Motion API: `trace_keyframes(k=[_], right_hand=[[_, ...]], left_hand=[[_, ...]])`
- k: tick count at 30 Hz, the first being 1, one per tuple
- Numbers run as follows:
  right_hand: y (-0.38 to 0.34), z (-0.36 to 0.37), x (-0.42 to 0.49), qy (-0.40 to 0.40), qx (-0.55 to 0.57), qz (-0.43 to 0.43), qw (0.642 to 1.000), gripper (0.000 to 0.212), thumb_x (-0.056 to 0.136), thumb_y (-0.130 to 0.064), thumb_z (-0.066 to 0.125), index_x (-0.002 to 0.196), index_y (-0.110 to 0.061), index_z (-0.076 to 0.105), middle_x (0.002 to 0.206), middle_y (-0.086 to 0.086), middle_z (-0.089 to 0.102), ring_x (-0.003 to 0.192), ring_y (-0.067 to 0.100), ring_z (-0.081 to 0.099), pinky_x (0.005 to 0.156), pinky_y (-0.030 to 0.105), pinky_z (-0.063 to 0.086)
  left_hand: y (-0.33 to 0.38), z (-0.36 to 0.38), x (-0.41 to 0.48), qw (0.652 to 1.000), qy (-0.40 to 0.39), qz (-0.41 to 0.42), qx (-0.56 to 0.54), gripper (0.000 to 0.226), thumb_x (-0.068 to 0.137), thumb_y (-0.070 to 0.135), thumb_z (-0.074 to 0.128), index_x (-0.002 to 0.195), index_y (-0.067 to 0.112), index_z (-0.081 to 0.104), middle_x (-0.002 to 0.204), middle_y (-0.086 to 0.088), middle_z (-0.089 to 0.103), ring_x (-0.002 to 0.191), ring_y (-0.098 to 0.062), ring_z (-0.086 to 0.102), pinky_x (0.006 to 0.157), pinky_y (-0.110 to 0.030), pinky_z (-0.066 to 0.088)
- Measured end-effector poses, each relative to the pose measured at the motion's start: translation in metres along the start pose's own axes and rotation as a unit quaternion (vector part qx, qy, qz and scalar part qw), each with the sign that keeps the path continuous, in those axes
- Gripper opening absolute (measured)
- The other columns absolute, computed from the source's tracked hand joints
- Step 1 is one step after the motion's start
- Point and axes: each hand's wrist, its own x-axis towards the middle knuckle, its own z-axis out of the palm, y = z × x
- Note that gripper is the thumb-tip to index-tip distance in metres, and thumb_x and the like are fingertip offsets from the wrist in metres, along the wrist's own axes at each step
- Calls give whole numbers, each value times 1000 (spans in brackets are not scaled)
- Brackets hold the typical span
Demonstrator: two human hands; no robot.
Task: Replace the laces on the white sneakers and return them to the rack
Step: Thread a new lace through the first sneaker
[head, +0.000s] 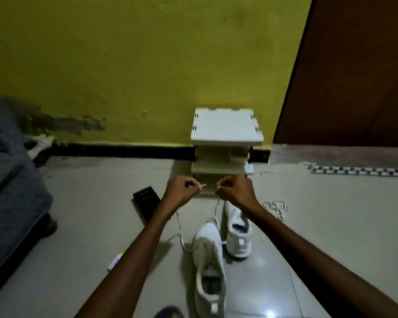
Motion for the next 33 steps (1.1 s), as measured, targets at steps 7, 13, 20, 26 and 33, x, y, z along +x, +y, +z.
trace_keyframes(k=[7, 13, 20, 26, 33], right_hand=[[82, 65, -30, -199, -234, 82, 948, 61, 76, -44, 78, 125, -10, 61, 118, 7, 67, 111, 22, 60, 82, 25, 44], [103, 86, -52, -215, -295, 59, 929, 22, 80, -26, 71, 73, -6, 63, 76, 9, 62, 70, 18, 59, 56, 23, 36], [119, 87, -60, -150, 23, 203, 967, 14, 76, -4, 52, 67, -12, 59, 59, 2, 46, 54, 15, 45, 47, 24, 39], [125, 85, -55, -174, 112, 275, 939, 33, 88, 5, 46, 107, -8, 70, 76, 7, 61, 66, 18, 59, 51, 26, 51], [128, 85, -53, -171, 136, 280, 935, 28, 90, 2, 48, 106, -6, 70, 73, 6, 60, 66, 17, 56, 58, 29, 51]], left_hand=[[-90, 70, -38, 969, -171, -95, 150, 14, 77, 12, 67, 80, 16, 80, 86, -3, 76, 87, -16, 69, 78, -25, 54], [-113, 102, -48, 965, -141, -84, 206, 15, 79, 17, 64, 84, 20, 78, 94, -1, 74, 98, -25, 65, 81, -30, 50], [-123, 114, -42, 968, -148, -36, 197, 13, 82, 21, 67, 88, 20, 78, 99, -6, 70, 96, -25, 63, 80, -29, 47], [-134, 123, -48, 985, -114, -75, 102, 8, 82, 16, 71, 85, 14, 78, 93, -10, 68, 92, -22, 63, 76, -25, 41], [-137, 127, -48, 985, -126, -46, 109, 9, 83, 17, 69, 84, 13, 77, 80, -2, 55, 88, -23, 61, 74, -27, 41]])
